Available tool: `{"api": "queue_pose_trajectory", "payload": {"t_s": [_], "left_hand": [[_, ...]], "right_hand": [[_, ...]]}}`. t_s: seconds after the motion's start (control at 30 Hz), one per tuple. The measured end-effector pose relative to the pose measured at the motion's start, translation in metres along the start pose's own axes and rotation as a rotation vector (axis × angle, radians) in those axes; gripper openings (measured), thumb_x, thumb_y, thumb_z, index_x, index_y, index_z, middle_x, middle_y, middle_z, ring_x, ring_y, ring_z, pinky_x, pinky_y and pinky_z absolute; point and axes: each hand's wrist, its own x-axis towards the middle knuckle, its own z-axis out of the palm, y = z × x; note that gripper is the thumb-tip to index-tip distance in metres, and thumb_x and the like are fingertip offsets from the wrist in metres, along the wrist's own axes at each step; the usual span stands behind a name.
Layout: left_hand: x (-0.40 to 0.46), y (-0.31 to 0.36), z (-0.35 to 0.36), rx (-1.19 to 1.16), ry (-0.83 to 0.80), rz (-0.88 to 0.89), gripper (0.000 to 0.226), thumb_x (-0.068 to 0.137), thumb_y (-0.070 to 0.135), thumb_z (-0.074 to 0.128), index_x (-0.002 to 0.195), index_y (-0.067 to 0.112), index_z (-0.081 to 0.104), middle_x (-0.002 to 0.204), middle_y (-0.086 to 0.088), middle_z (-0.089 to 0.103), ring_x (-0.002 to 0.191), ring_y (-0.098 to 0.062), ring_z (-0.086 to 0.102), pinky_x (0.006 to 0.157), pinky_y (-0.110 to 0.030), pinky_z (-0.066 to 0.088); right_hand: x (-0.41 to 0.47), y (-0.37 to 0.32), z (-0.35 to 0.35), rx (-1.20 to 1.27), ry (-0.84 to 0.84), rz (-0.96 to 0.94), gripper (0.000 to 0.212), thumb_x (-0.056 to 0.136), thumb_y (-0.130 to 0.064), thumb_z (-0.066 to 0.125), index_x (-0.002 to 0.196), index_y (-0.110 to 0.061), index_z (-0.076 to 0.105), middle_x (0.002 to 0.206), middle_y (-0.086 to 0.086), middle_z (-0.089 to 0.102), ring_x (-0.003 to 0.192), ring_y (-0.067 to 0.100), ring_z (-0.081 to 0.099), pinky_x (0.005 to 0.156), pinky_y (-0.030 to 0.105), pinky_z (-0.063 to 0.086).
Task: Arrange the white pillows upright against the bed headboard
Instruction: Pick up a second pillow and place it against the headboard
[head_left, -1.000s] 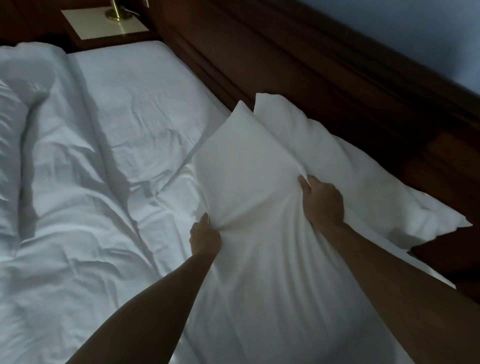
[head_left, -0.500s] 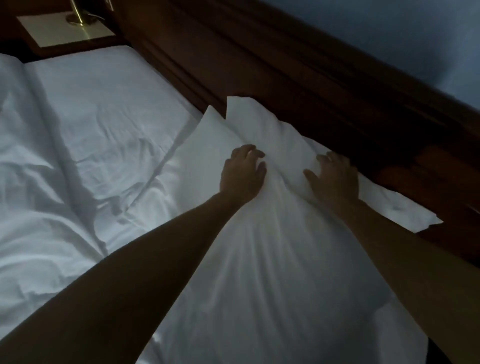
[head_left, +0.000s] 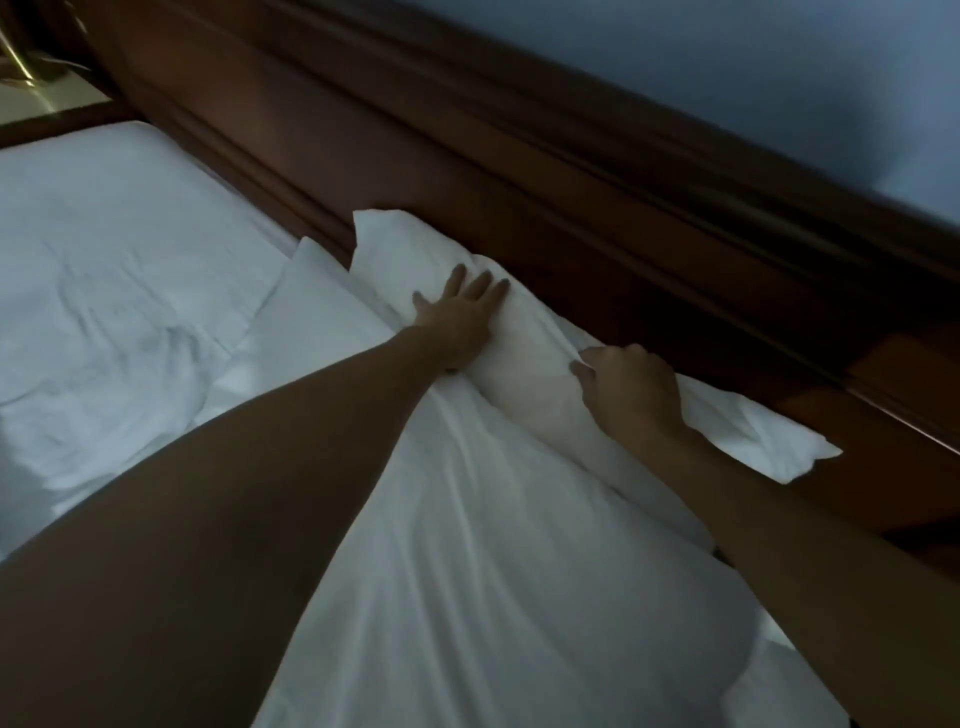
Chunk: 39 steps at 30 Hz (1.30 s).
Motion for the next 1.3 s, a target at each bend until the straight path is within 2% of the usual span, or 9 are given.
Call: {"api": "queue_pose_trajectory", "payload": {"t_s": [0.2,0.5,0.63,0.77,0.9,1.03,1.1,1.2,1.3], "left_hand": [[-0.005,0.006,0.000,-0.068,0.297,0.013,0.041,0.093,-0.004,0.048,0.131,0.005,0.062,0.127,-0.018,0.064,0.119,-0.036,0.057,0.097,-0.050,0.050],[-0.018,0.034,-0.040,-0.218,0.585,0.114,0.034,0.086,-0.011,0.047,0.110,0.001,0.069,0.109,-0.018,0.070,0.098,-0.037,0.066,0.087,-0.047,0.054],[-0.016,0.034,-0.032,-0.249,0.577,0.093,0.030,0.092,-0.007,0.049,0.110,0.003,0.071,0.110,-0.017,0.071,0.101,-0.036,0.066,0.088,-0.044,0.053],[-0.017,0.032,-0.015,-0.259,0.352,0.042,0.031,0.101,0.006,0.051,0.128,0.006,0.066,0.126,-0.017,0.065,0.116,-0.035,0.061,0.100,-0.042,0.048],[-0.031,0.029,-0.019,-0.250,0.208,0.044,0.050,0.103,0.022,0.052,0.152,0.015,0.044,0.154,-0.014,0.043,0.144,-0.032,0.039,0.115,-0.039,0.034],[-0.070,0.012,-0.003,-0.242,0.384,-0.084,0.064,0.103,0.048,0.044,0.159,0.018,0.030,0.169,-0.009,0.020,0.158,-0.026,0.008,0.126,-0.046,0.016],[-0.098,0.006,0.015,-0.348,0.494,-0.229,0.069,0.102,0.057,0.038,0.158,0.017,0.030,0.170,-0.011,0.017,0.158,-0.027,0.004,0.127,-0.047,0.011],[-0.143,0.007,0.051,-0.447,0.540,-0.413,0.076,0.100,0.063,0.031,0.161,0.019,0.019,0.171,-0.011,0.002,0.157,-0.029,-0.008,0.127,-0.050,0.000],[-0.164,0.007,0.078,-0.534,0.421,-0.475,0.078,0.100,0.066,0.024,0.163,0.027,0.000,0.171,-0.005,-0.015,0.156,-0.027,-0.018,0.125,-0.053,-0.006]], "right_hand": [[-0.005,0.002,-0.010,-0.039,-0.002,0.008,0.032,0.105,-0.031,0.047,0.093,-0.010,0.068,0.085,0.015,0.067,0.075,0.032,0.064,0.062,0.034,0.041],[-0.010,0.016,-0.059,0.075,0.077,0.047,0.033,0.101,-0.029,0.053,0.071,-0.016,0.048,0.062,0.000,0.042,0.061,0.025,0.051,0.060,0.032,0.038],[-0.013,0.022,-0.052,0.054,0.098,0.025,0.034,0.101,-0.029,0.052,0.070,-0.016,0.050,0.059,-0.002,0.039,0.059,0.026,0.054,0.057,0.030,0.034],[-0.019,0.027,-0.037,0.020,0.086,0.024,0.029,0.103,-0.032,0.052,0.093,-0.012,0.071,0.076,0.009,0.067,0.072,0.030,0.066,0.059,0.030,0.039],[-0.024,0.016,-0.033,0.033,0.081,0.050,0.030,0.101,-0.032,0.055,0.115,-0.010,0.069,0.106,0.010,0.072,0.095,0.031,0.069,0.075,0.037,0.054],[-0.051,-0.019,-0.024,0.161,0.151,-0.159,0.051,0.098,-0.042,0.056,0.139,-0.011,0.059,0.148,0.011,0.054,0.141,0.028,0.045,0.111,0.048,0.042],[-0.070,-0.041,-0.016,0.279,-0.012,-0.273,0.061,0.101,-0.055,0.043,0.149,-0.018,0.048,0.160,0.006,0.038,0.153,0.021,0.025,0.122,0.048,0.025],[-0.094,-0.065,-0.002,0.234,-0.222,-0.408,0.075,0.099,-0.069,0.021,0.161,-0.027,0.020,0.170,-0.002,0.008,0.156,0.013,-0.005,0.127,0.044,0.006],[-0.103,-0.070,0.012,0.164,-0.249,-0.433,0.076,0.100,-0.068,0.019,0.162,-0.026,0.009,0.171,-0.001,0.003,0.157,0.016,0.000,0.126,0.044,0.012]]}}
